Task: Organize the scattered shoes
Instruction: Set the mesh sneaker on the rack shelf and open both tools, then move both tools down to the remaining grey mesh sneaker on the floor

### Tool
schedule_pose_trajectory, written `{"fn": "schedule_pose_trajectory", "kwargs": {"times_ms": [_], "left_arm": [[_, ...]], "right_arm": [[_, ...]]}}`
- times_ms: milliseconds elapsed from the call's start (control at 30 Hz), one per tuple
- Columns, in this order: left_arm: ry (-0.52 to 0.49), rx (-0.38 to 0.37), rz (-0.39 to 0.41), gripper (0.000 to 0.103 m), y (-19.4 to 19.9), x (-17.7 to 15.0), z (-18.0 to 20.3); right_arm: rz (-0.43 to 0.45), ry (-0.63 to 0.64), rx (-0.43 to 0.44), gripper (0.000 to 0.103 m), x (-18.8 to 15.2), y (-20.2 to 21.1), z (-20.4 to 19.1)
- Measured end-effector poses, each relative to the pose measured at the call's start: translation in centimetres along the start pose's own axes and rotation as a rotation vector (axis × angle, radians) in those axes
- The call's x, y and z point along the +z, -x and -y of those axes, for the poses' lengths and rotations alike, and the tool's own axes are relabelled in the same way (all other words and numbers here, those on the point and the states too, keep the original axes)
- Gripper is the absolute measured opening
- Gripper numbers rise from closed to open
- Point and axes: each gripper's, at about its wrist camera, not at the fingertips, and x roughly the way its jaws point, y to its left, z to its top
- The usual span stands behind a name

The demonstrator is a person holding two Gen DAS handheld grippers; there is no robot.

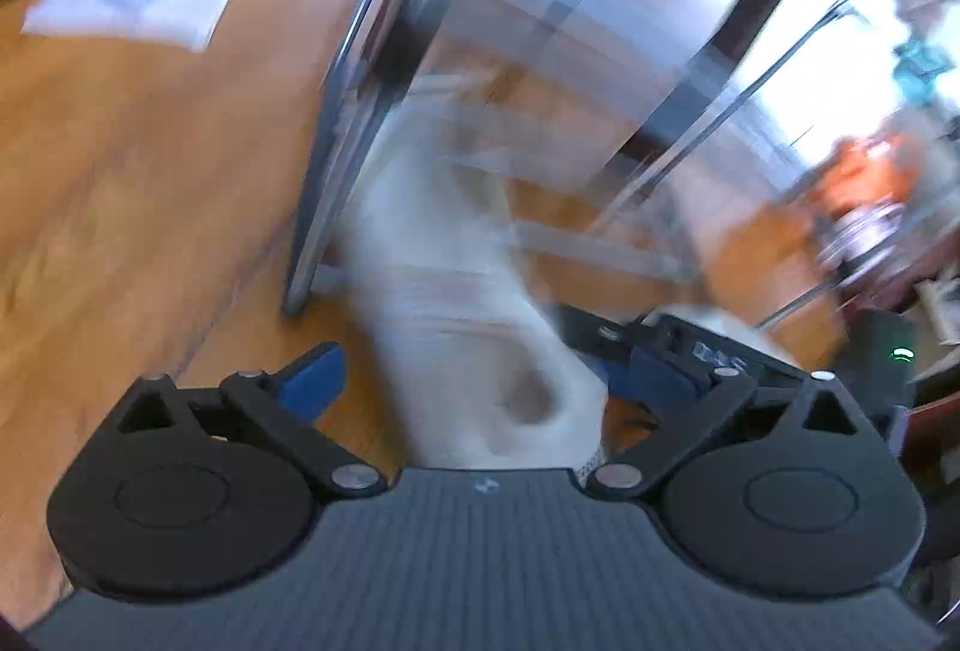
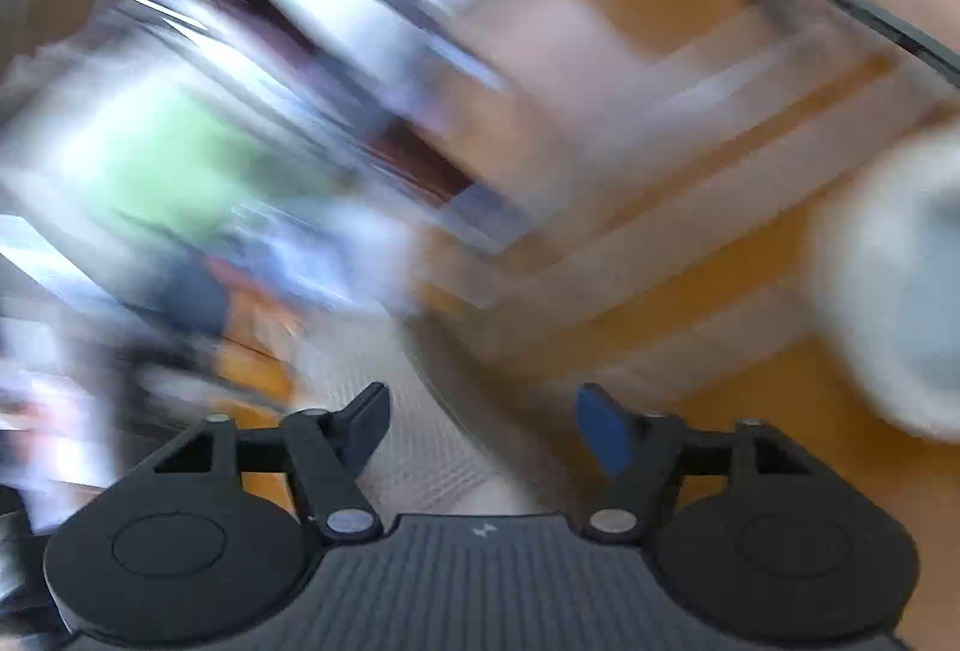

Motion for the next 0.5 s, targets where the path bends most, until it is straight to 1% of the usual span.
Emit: {"fn": "schedule_pose_trajectory", "kwargs": {"times_ms": [33, 67, 100, 133, 167, 267, 333, 367, 400, 433, 467, 500], "left_arm": [[-0.007, 0.002, 0.004, 0.103, 0.1, -0.4, 0.0], [-0.016, 0.011, 0.009, 0.103, 0.3, -0.7, 0.1], [-0.022, 0.025, 0.008, 0.103, 0.2, -0.9, 0.2], [-0.033, 0.051, -0.008, 0.103, 0.0, -1.2, 0.4], [-0.042, 0.073, -0.042, 0.103, -0.5, -1.4, 0.6], [-0.052, 0.112, -0.088, 0.103, -1.4, -2.0, 1.4], [-0.071, 0.107, -0.105, 0.103, -1.5, -2.7, 2.5], [-0.101, 0.089, -0.114, 0.103, -1.4, -3.1, 3.7], [-0.134, 0.069, -0.123, 0.103, -1.2, -3.5, 5.1], [-0.168, 0.048, -0.132, 0.103, -1.0, -3.9, 6.4], [-0.196, 0.036, -0.137, 0.103, -0.9, -4.2, 7.3], [-0.223, 0.024, -0.141, 0.103, -0.9, -4.4, 8.2]], "right_arm": [[0.034, 0.011, 0.000, 0.076, -0.3, 1.5, 1.0], [0.021, 0.029, -0.009, 0.089, -0.2, 2.5, 1.4], [0.004, 0.048, -0.018, 0.091, -0.1, 3.5, 1.8], [-0.012, 0.067, -0.027, 0.091, 0.0, 4.5, 2.1], [-0.026, 0.066, -0.024, 0.091, 0.0, 5.6, 2.2], [-0.069, 0.060, -0.009, 0.091, 0.1, 9.0, 2.4], [-0.069, 0.053, -0.037, 0.091, -0.3, 11.8, 2.3], [-0.069, 0.050, -0.052, 0.093, -0.5, 13.3, 2.3], [-0.055, 0.045, -0.085, 0.096, -0.7, 14.8, 2.7], [-0.041, 0.040, -0.120, 0.096, -0.9, 16.4, 3.2], [0.005, 0.021, -0.183, 0.097, -1.4, 18.9, 4.2], [0.027, 0.012, -0.210, 0.099, -1.7, 19.7, 4.6]]}}
